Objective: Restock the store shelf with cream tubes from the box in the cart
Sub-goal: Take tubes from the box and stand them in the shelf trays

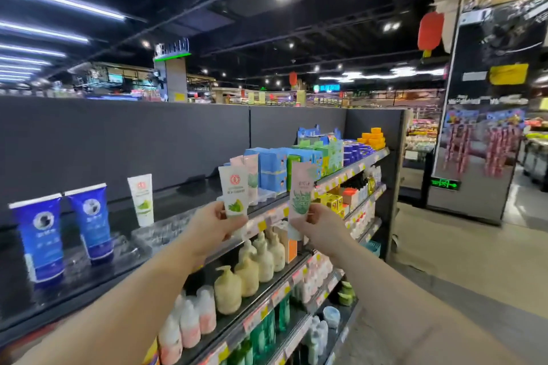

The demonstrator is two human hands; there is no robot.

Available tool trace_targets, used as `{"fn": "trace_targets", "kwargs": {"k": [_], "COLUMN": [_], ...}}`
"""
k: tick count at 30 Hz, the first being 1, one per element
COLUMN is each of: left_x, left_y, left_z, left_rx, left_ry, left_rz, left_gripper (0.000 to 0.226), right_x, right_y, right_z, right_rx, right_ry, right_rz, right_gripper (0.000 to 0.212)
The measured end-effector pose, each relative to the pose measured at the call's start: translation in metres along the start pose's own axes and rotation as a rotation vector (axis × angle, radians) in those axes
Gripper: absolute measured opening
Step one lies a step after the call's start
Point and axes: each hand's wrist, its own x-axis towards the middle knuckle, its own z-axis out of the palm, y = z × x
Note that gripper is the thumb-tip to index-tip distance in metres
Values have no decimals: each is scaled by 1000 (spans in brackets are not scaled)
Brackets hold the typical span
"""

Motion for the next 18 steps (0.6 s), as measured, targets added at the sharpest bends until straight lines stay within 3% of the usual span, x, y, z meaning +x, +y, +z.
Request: {"fn": "trace_targets", "kwargs": {"k": [5,11,18], "left_x": [57,106,134], "left_y": [-19,-31,-30], "left_z": [4,11,17], "left_rx": [24,-36,-62], "left_ry": [80,298,516], "left_rz": [-3,-34,-57], "left_gripper": [27,23,19], "right_x": [101,219,292], "right_y": [19,40,57], "right_z": [10,24,55], "right_rx": [-61,-88,-193], "right_ry": [-17,-125,-258], "right_rz": [-72,-166,-309], "right_gripper": [33,25,28]}}
